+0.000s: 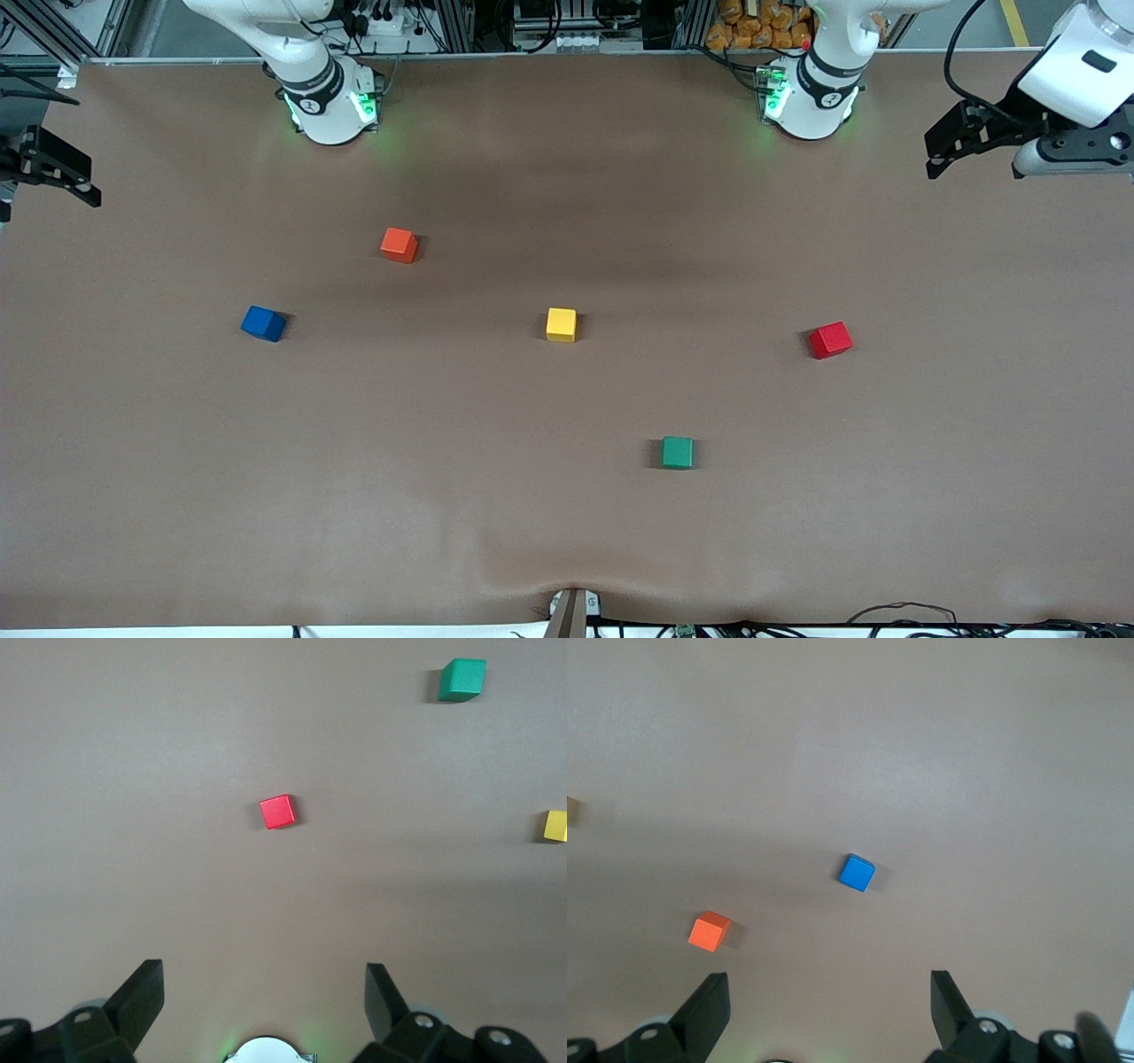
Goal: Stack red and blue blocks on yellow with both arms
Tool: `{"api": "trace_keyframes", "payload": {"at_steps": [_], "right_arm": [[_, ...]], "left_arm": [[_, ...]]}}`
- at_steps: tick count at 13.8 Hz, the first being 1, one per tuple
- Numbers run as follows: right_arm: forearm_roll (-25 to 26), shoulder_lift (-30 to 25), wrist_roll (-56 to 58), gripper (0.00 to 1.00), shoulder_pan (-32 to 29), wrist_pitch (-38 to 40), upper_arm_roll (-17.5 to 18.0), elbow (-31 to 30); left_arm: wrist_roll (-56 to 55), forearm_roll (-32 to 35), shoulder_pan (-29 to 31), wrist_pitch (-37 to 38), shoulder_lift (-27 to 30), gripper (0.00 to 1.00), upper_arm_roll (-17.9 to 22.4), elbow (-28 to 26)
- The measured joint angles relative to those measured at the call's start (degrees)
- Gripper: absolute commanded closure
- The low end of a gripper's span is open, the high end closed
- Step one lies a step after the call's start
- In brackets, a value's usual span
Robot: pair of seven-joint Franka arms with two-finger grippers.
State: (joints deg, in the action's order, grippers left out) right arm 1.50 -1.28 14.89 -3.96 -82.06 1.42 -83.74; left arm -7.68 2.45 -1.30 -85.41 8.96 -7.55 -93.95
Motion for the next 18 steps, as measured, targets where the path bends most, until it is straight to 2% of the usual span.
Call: {"api": "trace_keyframes", "payload": {"at_steps": [8,18], "right_arm": [[-2.62,0.01,-3.1,0.0,0.02,2.75,0.05,0.0],[-2.72,0.09,-4.36,0.0,-0.17,2.94,-0.46,0.0]], "left_arm": [[0.0,0.0,0.08,2.18,-0.74,0.0,0.36,2.06],[-0.18,0.0,-0.16,2.28,-3.3,0.0,-0.51,2.19]]}}
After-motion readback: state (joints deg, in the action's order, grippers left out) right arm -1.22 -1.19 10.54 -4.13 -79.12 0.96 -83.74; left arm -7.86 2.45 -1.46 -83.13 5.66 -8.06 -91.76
